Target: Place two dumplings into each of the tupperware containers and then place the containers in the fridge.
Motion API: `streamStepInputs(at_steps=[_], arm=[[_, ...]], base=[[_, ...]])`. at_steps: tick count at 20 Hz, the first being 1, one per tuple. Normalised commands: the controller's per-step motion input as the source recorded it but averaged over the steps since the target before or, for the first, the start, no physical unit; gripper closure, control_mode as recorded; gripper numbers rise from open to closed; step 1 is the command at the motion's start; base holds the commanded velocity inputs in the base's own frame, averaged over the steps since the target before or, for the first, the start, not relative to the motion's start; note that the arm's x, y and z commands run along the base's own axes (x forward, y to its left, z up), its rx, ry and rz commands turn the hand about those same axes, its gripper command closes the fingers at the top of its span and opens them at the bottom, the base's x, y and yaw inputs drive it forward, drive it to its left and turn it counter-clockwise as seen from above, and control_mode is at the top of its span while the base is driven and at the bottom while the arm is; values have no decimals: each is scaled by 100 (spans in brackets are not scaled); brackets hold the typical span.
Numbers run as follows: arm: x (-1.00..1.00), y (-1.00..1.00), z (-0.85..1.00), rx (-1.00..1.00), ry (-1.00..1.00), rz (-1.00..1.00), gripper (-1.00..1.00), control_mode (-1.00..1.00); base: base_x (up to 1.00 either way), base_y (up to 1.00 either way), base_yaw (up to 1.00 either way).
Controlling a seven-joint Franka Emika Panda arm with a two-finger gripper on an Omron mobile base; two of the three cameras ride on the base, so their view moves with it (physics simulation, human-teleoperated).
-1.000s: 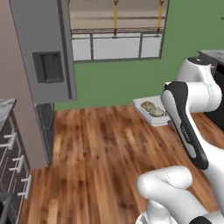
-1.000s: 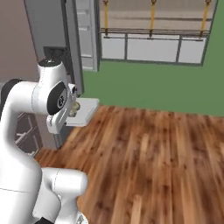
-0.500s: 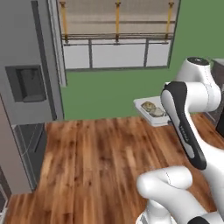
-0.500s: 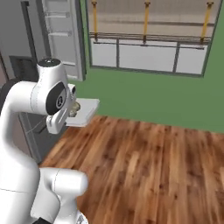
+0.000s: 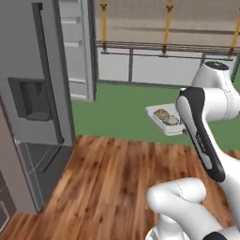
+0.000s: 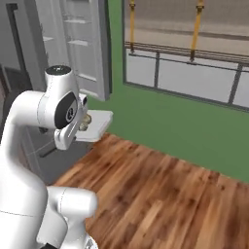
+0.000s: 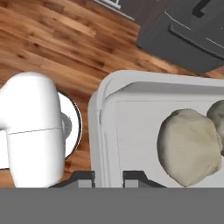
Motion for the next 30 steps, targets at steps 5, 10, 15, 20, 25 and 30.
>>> streamStepInputs(at_steps=[5, 10, 15, 20, 25, 30], arm=[[0, 0, 0, 0, 0, 0, 100, 100], [0, 0, 0, 0, 0, 0, 100, 100], [0, 0, 0, 0, 0, 0, 100, 100], [0, 0, 0, 0, 0, 0, 100, 100], [0, 0, 0, 0, 0, 0, 100, 100], [0, 0, 0, 0, 0, 0, 100, 100]], base=[[100, -53, 60], [90, -48, 67], [76, -66, 65], [71, -82, 59], [71, -80, 59], [60, -52, 56]])
